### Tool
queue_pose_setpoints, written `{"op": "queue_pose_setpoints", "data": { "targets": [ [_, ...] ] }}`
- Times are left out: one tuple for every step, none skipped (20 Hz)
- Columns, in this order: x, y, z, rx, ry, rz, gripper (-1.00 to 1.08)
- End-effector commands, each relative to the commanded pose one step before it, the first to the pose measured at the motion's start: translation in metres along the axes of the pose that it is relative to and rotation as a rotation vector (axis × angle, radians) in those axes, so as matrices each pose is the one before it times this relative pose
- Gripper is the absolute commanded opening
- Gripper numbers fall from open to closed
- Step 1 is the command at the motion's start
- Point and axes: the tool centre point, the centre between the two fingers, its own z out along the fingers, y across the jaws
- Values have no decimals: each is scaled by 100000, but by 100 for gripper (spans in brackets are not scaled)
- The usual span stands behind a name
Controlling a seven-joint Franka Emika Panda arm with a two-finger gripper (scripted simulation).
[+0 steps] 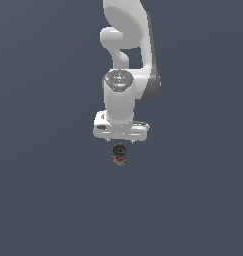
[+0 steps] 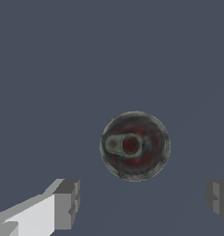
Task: Pick up the object and move it to a goal position.
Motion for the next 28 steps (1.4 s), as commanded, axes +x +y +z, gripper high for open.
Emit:
{"op": "queue_pose_setpoints", "data": {
  "targets": [
    [668, 76, 657, -100, 630, 3891, 100],
    [230, 18, 227, -29, 229, 1346, 100],
    [204, 13, 205, -25, 205, 1202, 100],
    [179, 10, 183, -21, 182, 1061, 100],
    [154, 8, 159, -18, 158, 920, 100],
    [129, 4, 136, -14, 134, 776, 100],
    [105, 3, 112, -12, 110, 635, 100],
    [81, 3, 87, -9, 86, 495, 100],
    [58, 0, 63, -6, 61, 350, 100],
    [35, 3, 37, -4, 37, 215, 100],
    [11, -1, 13, -1, 12, 68, 100],
    [-88, 8, -43, -7, -139, -442, 100],
    [0, -2, 38, 0, 0, 0, 100],
    [-1, -6, 112, 0, 0, 0, 100],
    [-2, -10, 187, 0, 0, 0, 100],
    [1, 28, 249, 0, 20, 66, 100],
    [-6, -17, 337, 0, 0, 0, 100],
    [-4, 21, 400, -1, 20, 66, 100],
    [-12, -24, 487, 0, 0, 0, 100],
    [-11, 14, 547, -1, 20, 66, 100],
    [-12, 13, 572, -1, 20, 66, 100],
    [-9, 16, 504, -1, 20, 66, 100],
    [-9, -23, 446, 0, 0, 0, 100],
    [3, 21, 363, 0, 20, 66, 100],
    [6, -18, 305, 0, 0, 0, 100],
    [15, -16, 235, 0, 0, 0, 100],
    [32, 28, 150, 5, 21, 66, 100],
    [36, -12, 93, 0, 0, 0, 100]
  ]
}}
